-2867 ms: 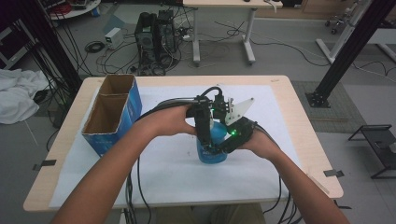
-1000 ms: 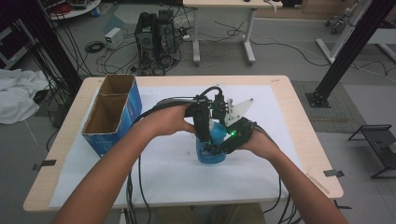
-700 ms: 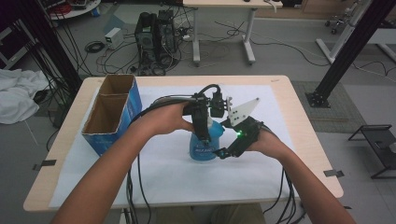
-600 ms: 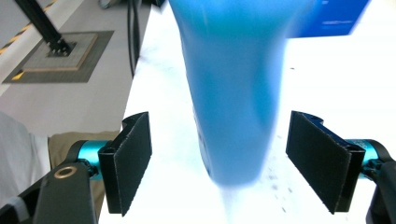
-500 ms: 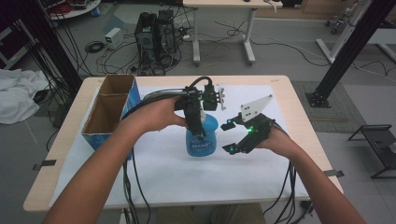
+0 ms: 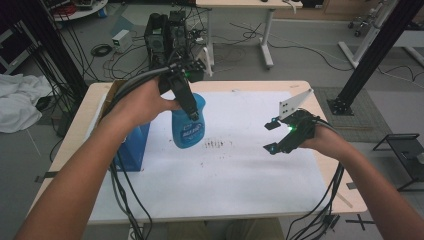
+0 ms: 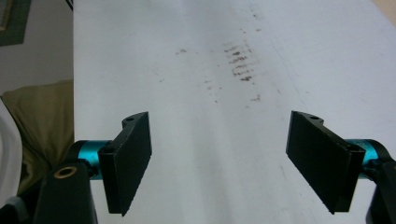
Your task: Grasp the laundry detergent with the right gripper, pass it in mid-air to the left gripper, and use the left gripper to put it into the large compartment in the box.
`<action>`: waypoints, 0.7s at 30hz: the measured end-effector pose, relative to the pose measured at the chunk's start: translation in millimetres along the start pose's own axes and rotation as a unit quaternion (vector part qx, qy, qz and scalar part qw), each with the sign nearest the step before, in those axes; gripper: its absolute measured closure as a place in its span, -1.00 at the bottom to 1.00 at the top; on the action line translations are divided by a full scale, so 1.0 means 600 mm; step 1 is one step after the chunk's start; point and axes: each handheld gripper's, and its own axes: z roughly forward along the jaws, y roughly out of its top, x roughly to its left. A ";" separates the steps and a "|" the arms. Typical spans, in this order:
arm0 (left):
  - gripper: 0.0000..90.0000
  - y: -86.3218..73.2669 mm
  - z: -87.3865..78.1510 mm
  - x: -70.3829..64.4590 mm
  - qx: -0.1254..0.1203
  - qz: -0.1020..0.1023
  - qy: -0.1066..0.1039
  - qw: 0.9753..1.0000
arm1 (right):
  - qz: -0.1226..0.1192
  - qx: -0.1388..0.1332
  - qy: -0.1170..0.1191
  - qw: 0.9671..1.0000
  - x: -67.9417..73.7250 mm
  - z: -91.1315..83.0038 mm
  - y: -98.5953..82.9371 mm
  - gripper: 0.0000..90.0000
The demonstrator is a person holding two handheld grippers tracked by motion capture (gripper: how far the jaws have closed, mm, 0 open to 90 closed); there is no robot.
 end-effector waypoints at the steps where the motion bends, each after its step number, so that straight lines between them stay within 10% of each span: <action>1: -0.17 -0.001 -0.003 0.007 0.001 -0.010 0.004 1.000 | -0.006 0.004 -0.005 1.000 -0.004 -0.006 0.001 -0.52; 12: -0.17 -0.035 -0.060 0.073 0.003 -0.160 0.022 0.987 | -0.023 0.077 -0.019 0.997 -0.015 -0.040 0.002 -0.52; 21: -0.17 -0.072 -0.102 0.107 -0.030 -0.265 0.062 0.962 | -0.030 0.078 -0.035 0.996 -0.029 -0.062 -0.004 -0.52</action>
